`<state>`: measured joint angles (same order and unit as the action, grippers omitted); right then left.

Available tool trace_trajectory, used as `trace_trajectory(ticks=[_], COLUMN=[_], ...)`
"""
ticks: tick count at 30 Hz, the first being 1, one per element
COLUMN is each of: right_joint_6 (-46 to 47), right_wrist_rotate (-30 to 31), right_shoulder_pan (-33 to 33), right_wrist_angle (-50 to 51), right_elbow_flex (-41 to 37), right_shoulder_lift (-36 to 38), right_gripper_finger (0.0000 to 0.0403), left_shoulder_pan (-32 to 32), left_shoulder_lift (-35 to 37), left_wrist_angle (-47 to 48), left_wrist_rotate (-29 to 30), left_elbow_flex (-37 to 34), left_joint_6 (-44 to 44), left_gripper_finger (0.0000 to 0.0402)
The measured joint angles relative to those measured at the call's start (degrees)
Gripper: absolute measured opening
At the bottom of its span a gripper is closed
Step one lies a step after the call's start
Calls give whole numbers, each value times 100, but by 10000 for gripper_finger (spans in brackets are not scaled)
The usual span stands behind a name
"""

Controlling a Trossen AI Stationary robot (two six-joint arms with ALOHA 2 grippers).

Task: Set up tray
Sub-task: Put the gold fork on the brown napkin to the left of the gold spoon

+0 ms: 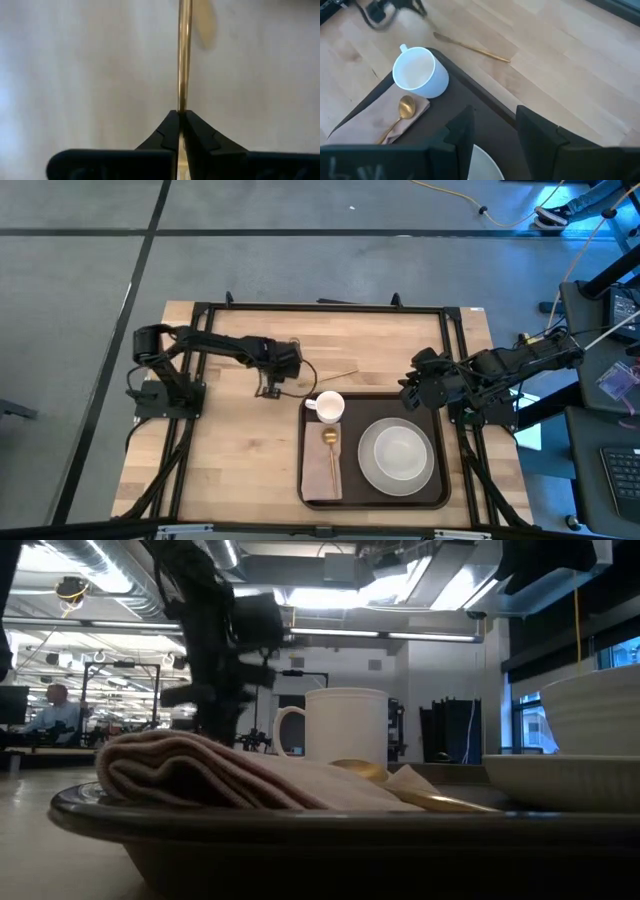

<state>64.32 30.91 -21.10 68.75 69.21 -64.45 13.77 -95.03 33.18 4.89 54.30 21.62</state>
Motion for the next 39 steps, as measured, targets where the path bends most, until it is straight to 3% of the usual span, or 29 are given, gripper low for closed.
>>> trace_trajectory(ticks=[5, 9, 16, 18, 27, 39], right_joint_6=[-16, -30, -34, -42, -55, -55], right_wrist_rotate=[-2, -2, -13, -57, -57, -92], right_shoulder_pan=[0, 0, 0, 0, 0, 0], right_wrist_angle=[2, 4, 4, 6, 9, 7], right_elbow_flex=[0, 0, 2, 2, 2, 2], right_shoulder_lift=[0, 0, 0, 0, 0, -2], right_gripper_finger=[145, 145, 145, 145, 145, 145], left_shoulder_pan=[27, -78, -967, -1278, -2531, -3349], left_shoulder_lift=[772, 1439, 2168, 2177, 1504, -434], left_wrist_angle=[349, 465, 531, 554, 863, 1257], left_wrist_rotate=[241, 34, -320, -351, -600, -632], left_elbow_flex=[26, 278, 876, 1105, 2065, 3265], left_joint_6=[-30, 185, 1886, 1988, 2713, 3873], left_gripper_finger=[5, 5, 5, 4, 4, 4])
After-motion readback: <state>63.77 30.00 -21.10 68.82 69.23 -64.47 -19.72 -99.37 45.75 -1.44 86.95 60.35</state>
